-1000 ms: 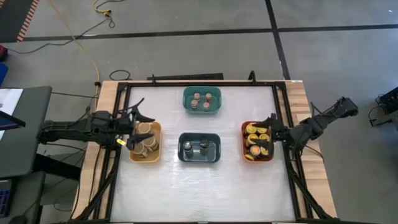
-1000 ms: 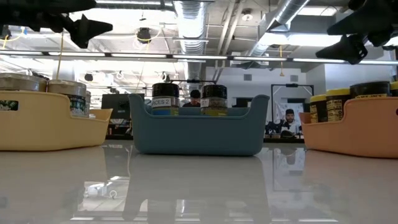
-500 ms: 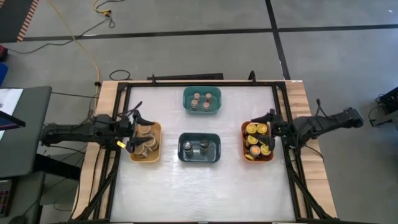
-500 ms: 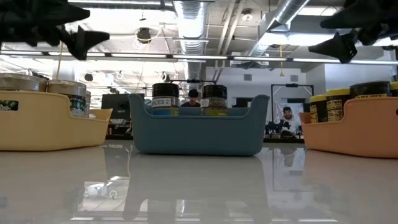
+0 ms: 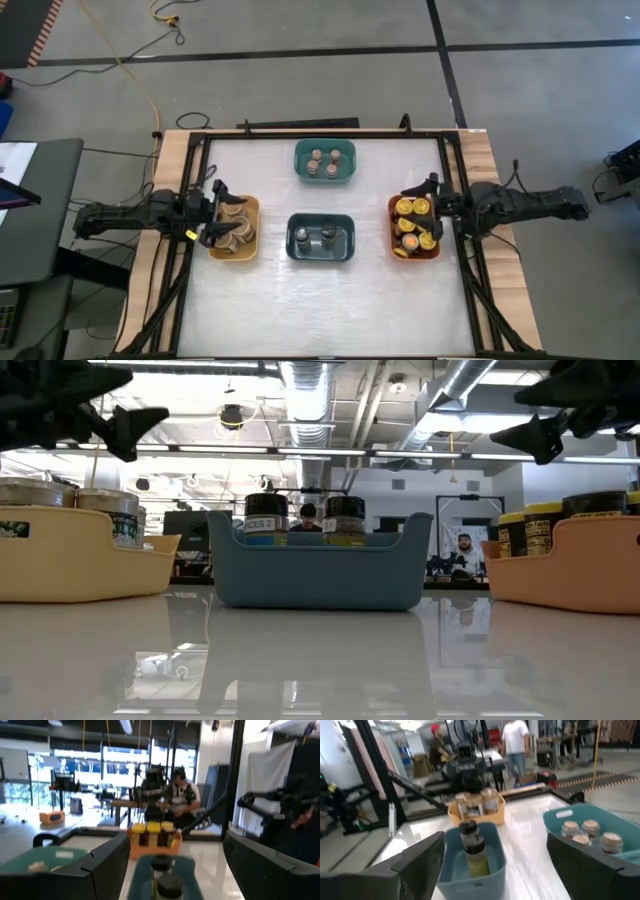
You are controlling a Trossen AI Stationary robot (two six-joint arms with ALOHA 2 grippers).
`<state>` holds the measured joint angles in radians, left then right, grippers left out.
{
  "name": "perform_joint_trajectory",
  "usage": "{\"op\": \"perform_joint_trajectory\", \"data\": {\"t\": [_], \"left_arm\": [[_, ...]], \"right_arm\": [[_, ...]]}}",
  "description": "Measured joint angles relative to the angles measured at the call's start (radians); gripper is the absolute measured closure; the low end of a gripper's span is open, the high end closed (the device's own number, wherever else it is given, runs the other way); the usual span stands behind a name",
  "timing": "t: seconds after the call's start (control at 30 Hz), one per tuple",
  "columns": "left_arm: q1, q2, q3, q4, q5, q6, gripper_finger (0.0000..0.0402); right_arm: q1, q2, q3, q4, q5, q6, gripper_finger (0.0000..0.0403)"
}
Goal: Sort spices by type
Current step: Return to Home Position
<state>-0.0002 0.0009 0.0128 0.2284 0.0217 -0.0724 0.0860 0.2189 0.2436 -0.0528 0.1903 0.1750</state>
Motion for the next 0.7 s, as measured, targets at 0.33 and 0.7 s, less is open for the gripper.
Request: {"op": "perform_joint_trajectory", "data": {"t": [0.33,0.7], "left_arm": [[0.000,0.002,-0.005,-0.031,-0.033,0.024,0.0095],[0.000,0.009,-0.005,-0.196,-0.045,-0.033,0.0095]], "right_arm": [[0.001,-0.216,-0.159,0.062,-0.002,0.010,0.0028],[0.019,-0.218,-0.170,-0.094,-0.001,0.018,0.0028]]}}
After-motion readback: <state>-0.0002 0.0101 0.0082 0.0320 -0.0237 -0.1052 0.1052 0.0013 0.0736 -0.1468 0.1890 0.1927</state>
